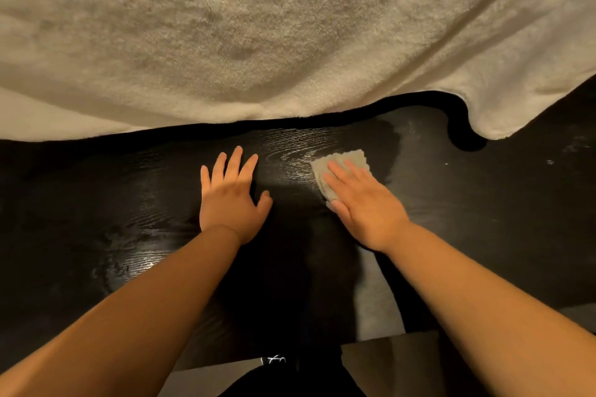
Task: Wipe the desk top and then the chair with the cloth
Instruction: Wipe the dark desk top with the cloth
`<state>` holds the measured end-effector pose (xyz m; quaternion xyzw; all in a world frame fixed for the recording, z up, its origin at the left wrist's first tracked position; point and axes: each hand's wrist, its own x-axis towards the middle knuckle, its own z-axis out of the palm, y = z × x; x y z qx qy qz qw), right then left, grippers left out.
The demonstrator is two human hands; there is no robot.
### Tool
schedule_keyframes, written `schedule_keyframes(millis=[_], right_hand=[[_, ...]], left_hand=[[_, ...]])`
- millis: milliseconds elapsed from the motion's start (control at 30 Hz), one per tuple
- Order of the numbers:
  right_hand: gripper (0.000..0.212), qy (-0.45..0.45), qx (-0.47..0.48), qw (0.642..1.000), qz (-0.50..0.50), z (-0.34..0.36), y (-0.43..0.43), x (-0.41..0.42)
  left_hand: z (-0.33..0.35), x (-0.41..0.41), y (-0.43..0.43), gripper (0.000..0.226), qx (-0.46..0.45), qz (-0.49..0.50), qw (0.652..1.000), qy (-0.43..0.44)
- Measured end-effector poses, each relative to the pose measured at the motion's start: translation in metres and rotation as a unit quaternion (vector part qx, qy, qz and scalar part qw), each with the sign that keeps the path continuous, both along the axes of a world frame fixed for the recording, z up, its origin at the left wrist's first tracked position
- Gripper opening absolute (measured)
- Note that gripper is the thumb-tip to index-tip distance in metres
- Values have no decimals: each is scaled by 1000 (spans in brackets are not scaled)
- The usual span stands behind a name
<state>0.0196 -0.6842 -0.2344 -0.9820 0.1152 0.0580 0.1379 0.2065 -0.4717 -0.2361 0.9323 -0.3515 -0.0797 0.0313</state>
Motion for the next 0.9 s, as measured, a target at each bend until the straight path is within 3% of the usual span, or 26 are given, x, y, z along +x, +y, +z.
schedule_keyframes(millis=[133,233,367,467,533,633,733,800,900], right_hand=[[61,-1,-4,987,-160,2,-26,-13],[60,-1,-4,975,-221,3,17,5],[61,10,-14,998,-61,-3,88,11],[59,4,-16,1000,21,5,75,-1],[60,6,-32,999,-11,1,49,-12],[59,16,-6,986,-166,0,18,-24],[58,12,7,969,-248,5,40,-16],[61,14,6,976,-219,8,75,-8],[63,32,-12,997,-67,2,117,-19]], left_hand=[[-3,-1,2,78,-12,-1,1000,6],[-3,-2,3,77,-12,0,1000,10],[1,0,1,76,-6,9,1000,28],[3,-1,3,75,-11,-1,999,32],[4,-2,6,73,-22,-11,999,28],[4,-5,11,70,-30,-25,999,18],[3,-8,13,68,-39,-32,999,8],[4,-9,14,67,-41,-36,998,8],[6,-21,24,65,-41,-49,998,11]])
